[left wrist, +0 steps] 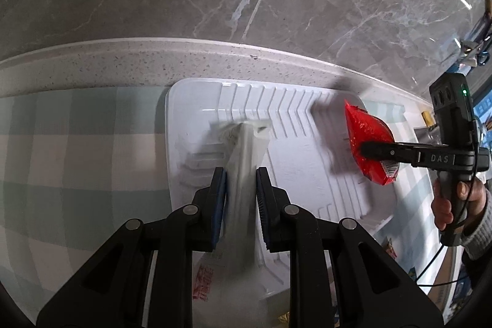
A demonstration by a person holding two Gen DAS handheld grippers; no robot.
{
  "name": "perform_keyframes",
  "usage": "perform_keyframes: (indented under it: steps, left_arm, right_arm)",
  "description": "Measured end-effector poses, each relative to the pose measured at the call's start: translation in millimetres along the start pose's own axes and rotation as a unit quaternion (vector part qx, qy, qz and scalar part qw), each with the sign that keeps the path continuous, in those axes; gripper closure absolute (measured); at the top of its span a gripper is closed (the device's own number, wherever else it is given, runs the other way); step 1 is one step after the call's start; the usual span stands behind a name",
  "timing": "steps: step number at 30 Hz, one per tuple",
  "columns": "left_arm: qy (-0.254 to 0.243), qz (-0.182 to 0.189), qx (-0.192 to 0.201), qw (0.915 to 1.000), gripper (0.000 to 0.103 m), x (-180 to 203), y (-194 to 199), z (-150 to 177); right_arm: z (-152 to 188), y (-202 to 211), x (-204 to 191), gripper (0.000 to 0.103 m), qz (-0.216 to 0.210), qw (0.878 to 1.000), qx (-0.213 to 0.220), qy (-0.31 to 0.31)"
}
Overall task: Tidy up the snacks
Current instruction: 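Carry white packet with left tool while right tool carries red bag to tray, then release both packets into the white tray and withdraw both tools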
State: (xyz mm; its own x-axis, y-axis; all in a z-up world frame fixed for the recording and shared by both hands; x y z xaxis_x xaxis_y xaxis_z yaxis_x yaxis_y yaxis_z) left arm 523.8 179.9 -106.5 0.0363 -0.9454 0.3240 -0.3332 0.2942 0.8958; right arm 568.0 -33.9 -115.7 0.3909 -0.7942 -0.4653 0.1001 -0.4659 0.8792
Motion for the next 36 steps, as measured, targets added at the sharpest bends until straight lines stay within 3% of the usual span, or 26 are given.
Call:
perform_keyframes:
  steps: [2, 4, 7, 18, 30, 36]
  left_arm:
    - [0.006, -0.001, 0.007, 1.0, 0.085, -0.4, 0.6, -1.8]
    - [0.005, -0.001, 0.009, 0.9999, 0.085, 0.3, 1.2, -1.2]
    - [0.003, -0.004, 0.013, 0.9999, 0.085, -0.9, 6.9, -2.2]
    - [-0.003, -0.023, 0.043, 0.9988, 0.085, 3.9, 49.9, 11.8]
    - [0.001, -0.024, 0.051, 0.9984, 0.084, 13.9, 102.5, 86.5]
    - [0.004, -0.015, 0.023, 0.9996, 0.084, 21.5, 109.7, 136.5]
  right_arm:
    - [0.2, 0.6, -0.1, 0.066, 0.009, 1.0, 0.002, 0.004]
    - [0.5, 3.1, 0.1, 0.054, 0.016, 1.0, 0.006, 0.007]
    - [-0.6, 6.1, -5.9, 0.046, 0.023, 0.999, 0.016, 0.014]
    - [20.4, 44.7, -22.9, 0.046, 0.032, 0.997, 0.049, 0.042]
    - [95.8, 93.6, -38.5, 0.04, 0.053, 0.993, 0.084, 0.068]
    - [144.7, 102.7, -39.1, 0.036, 0.056, 0.991, 0.095, 0.077]
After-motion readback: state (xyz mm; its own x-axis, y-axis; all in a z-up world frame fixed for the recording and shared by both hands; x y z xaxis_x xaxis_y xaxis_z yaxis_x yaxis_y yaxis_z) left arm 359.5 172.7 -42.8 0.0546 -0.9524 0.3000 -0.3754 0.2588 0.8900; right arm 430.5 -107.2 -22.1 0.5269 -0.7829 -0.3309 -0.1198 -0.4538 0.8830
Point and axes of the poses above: each gripper's, at about its wrist camera, not at the fingertips, and y roughly against the way its jaws point, x to its right, z to its underside, the point moved 8 cm from there along -y, roughly the way its jaws point, and after that the axes turned 11 degrees about -x, right-handed, at the moved point
